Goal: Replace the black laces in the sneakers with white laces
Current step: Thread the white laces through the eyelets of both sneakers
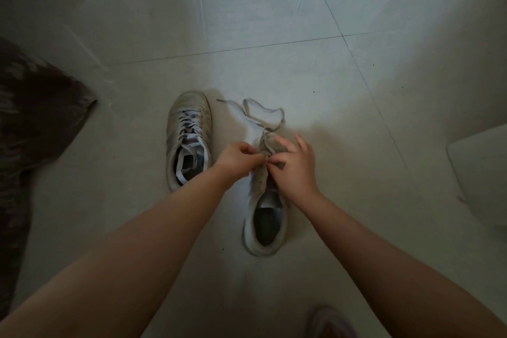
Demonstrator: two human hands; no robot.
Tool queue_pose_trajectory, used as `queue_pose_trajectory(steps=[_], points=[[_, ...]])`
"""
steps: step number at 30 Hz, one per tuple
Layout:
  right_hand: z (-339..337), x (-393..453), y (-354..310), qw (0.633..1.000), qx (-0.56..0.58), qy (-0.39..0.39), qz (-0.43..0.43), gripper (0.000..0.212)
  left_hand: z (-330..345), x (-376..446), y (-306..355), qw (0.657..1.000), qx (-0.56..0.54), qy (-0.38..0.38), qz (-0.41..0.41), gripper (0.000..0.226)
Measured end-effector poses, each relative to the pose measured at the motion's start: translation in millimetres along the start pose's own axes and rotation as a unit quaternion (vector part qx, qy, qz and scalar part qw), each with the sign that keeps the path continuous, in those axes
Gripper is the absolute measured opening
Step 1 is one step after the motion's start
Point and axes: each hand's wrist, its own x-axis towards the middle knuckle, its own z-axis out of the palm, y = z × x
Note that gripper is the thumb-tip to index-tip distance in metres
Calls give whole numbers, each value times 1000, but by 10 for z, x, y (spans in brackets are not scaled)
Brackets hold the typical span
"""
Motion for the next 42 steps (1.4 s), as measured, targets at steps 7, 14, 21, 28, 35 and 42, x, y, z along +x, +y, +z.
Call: queue_pose_trajectory(steps=[7, 14, 21, 28, 35, 42], points=[[52, -50, -136, 999, 45, -8, -13, 9, -166, -163, -211, 999, 9, -30, 28, 32], [-41, -279, -9, 980, 196, -13, 18, 12, -42, -162, -297, 980, 134, 71, 130, 19], [-499, -561, 0, 658, 723, -85, 191, 24, -92, -179, -283, 975, 159, 31, 152, 17], [-285, -602, -159, 809, 498, -113, 290, 34, -89, -187, -241, 971, 184, 30, 148, 17], [-357, -444, -287, 981, -87, -163, 66, 23, -76, -185, -220, 966, 209, 42, 147, 17], [-734, -589, -225, 973, 124, -157, -119, 19, -71, -165, -212, 965, 219, 38, 141, 17]])
